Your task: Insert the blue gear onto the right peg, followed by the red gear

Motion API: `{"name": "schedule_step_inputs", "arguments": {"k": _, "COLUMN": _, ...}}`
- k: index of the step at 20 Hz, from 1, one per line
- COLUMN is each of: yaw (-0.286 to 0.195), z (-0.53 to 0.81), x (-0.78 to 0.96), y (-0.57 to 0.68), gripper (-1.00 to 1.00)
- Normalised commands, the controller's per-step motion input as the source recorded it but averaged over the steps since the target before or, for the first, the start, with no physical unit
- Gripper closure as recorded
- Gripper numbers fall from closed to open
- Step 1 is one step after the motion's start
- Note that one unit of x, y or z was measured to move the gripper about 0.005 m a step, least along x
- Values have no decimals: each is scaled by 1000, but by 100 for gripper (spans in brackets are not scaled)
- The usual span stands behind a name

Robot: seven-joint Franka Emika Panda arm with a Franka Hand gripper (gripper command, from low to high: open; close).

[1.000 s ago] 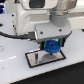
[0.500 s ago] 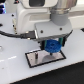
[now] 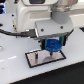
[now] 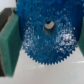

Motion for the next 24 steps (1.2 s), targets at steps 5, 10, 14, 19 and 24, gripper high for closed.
{"name": "schedule_step_inputs", "arguments": {"k": 5, "yaw": 0, "z": -63, "x": 220, "y": -77, "gripper": 100}}
{"name": "schedule_step_inputs", "arguments": {"k": 10, "yaw": 0, "z": -72, "x": 223, "y": 11, "gripper": 100}}
{"name": "schedule_step_inputs", "arguments": {"k": 14, "yaw": 0, "z": 58, "x": 103, "y": -17, "gripper": 100}}
{"name": "schedule_step_inputs", "arguments": {"k": 19, "yaw": 0, "z": 452, "x": 358, "y": 0, "gripper": 100}}
{"name": "schedule_step_inputs", "arguments": {"k": 24, "yaw": 0, "z": 146, "x": 209, "y": 39, "gripper": 100}}
